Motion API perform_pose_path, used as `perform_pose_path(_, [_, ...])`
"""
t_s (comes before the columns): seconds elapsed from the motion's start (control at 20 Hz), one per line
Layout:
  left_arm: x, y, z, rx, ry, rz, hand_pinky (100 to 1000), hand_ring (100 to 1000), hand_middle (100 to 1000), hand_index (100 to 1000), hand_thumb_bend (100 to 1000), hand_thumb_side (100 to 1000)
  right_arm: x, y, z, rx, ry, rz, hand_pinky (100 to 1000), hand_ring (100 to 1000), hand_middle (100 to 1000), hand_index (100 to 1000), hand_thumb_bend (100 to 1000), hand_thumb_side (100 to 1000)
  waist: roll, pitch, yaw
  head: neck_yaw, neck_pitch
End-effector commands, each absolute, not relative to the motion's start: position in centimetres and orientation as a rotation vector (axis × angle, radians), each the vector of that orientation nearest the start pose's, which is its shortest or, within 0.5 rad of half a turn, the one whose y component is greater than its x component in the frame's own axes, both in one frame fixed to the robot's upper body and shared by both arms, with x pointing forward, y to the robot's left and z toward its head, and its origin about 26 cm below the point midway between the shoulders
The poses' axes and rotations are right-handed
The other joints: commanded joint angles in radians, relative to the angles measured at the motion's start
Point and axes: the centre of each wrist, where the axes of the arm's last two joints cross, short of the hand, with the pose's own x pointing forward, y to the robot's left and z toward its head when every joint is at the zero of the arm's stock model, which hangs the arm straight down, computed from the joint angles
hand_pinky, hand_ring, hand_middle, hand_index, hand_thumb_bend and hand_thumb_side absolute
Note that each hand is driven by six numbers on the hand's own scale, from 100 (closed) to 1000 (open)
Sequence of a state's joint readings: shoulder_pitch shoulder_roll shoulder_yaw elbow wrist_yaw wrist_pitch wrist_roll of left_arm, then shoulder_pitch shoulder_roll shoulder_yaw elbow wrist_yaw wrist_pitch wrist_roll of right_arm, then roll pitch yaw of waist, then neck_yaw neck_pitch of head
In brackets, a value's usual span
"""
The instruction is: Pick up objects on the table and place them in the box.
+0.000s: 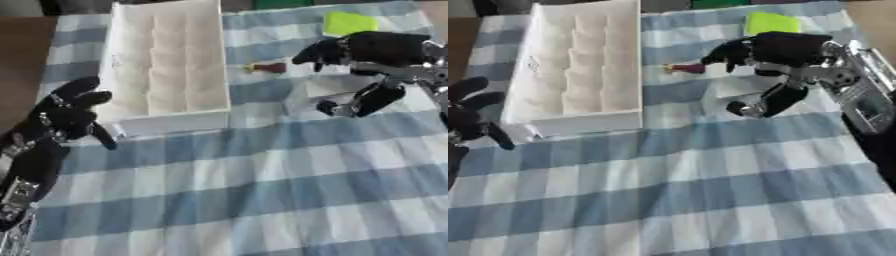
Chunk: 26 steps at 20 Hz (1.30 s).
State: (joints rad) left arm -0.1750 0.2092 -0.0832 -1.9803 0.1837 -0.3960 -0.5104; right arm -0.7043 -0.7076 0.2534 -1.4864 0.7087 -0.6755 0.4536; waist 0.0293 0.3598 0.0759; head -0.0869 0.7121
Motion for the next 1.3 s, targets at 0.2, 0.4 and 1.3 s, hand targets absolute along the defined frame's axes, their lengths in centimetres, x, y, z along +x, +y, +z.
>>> perform_pose_path(0.2, [28.7,23.0,15.6,-0.446,-2.451,-0.835,530,921,936,789,196,776,40.6,-30.5,24.3,0.839,1.579,-2.691,662,688,880,1000,383,333,-0.002,-0.007,0.012,-0.007,-0.008])
perform_pose_path(0.4, [28.7,22.8,15.7,-0.453,-2.457,-0.846,530,922,936,788,196,777,41.4,-31.4,23.9,0.926,1.585,-2.677,692,699,870,1000,391,343,-0.001,0.004,0.029,-0.013,-0.017])
perform_pose_path(1.3, [28.7,22.7,15.7,-0.465,-2.452,-0.847,531,921,936,788,199,775,42.1,-32.9,22.8,1.048,1.798,-2.367,143,363,379,401,266,216,-0.008,0.001,0.039,-0.01,-0.02])
